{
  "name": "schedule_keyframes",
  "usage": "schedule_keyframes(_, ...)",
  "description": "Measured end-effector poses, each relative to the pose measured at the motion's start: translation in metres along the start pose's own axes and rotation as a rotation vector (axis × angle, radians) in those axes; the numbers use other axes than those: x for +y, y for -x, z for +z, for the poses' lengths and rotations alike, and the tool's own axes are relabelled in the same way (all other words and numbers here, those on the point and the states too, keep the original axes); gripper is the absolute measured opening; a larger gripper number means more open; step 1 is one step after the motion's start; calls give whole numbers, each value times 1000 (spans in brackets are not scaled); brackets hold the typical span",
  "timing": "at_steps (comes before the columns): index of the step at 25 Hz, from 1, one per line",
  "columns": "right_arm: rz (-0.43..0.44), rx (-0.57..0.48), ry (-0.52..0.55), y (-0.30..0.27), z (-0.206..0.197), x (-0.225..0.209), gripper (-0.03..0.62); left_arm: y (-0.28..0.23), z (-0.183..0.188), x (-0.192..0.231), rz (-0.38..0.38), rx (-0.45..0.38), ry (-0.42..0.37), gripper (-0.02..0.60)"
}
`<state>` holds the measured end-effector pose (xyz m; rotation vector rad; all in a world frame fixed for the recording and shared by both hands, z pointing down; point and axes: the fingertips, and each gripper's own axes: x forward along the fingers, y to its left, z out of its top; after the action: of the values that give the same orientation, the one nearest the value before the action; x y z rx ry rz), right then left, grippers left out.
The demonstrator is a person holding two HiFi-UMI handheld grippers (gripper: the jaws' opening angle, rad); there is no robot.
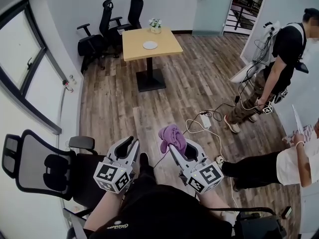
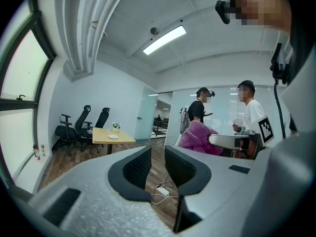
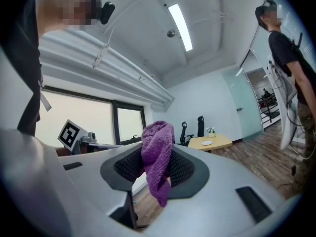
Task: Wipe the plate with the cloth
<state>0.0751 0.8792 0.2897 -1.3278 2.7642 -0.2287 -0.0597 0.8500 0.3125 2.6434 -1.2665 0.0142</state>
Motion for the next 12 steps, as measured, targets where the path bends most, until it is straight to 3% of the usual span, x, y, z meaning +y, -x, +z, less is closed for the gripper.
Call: schedule_keyframes(12,-25,50,7,-149,9,-66,127,-108,31,121,-52,1,30,84)
